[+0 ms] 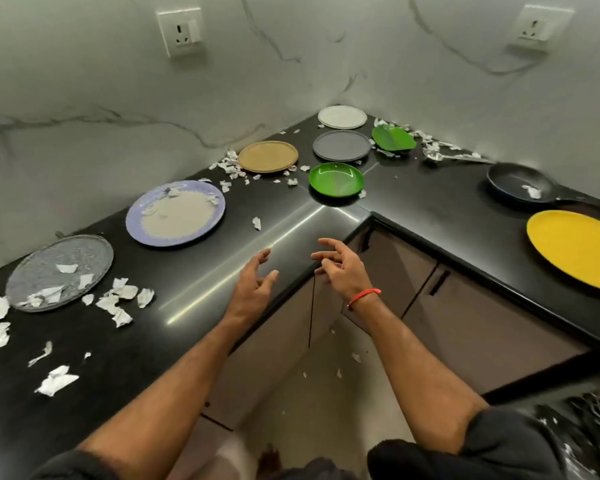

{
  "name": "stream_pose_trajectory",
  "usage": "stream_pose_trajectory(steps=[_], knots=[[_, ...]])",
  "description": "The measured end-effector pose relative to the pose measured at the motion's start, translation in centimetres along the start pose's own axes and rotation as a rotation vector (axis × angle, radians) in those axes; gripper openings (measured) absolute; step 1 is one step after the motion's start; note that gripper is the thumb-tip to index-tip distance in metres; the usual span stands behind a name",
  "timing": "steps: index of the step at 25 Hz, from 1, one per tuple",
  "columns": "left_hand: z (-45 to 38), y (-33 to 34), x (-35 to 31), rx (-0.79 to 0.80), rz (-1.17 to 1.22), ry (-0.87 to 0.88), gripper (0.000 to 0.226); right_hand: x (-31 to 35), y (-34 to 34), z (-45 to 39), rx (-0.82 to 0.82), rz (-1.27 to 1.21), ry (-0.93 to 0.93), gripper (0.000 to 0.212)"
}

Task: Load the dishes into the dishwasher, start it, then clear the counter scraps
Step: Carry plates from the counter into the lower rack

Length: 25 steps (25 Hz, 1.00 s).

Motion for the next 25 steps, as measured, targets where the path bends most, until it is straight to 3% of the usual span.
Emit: stream_pose_trajectory(steps=[4, 8, 14, 20, 25], knots=[[-4.8, -0.1, 0.4, 0.04, 0.007, -0.021, 0.05, -0.3, 0.5, -4.9, -0.08, -0.017, 0.011, 0.042], [-9.2, 4.0, -3.5, 0.126, 0.046, 0.008, 0.049, -0.7, -5.2, -7.8, -0.252, -0.079, 0.031, 0.044], [-14.5, 14.9, -10.7, 0.246, 0.112, 0.034, 0.05, -1.2, -18.6, -10.2, -0.408, -0.132, 0.053, 0.041], [-18.4, 29.2, -21.1, 0.378, 0.277, 0.01, 0.046, 0.2, -36.8, -10.4, -0.611, -0.18, 0.039, 0.041], [-21.5, 38.3, -27.9, 0.473, 0.216, 0.009, 0.044, -1.6, -47.7, -10.1, -0.789, -0.277, 0.06, 0.042]])
Point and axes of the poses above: each hand's wrist, its own z-axis away from the middle knuckle, its own y-axis out of the palm, x = y × z, the point moved 6 cm from there along -z, towards the middle knuckle, and after that the axes turned 14 degrees about -z, right-handed, at the moved point
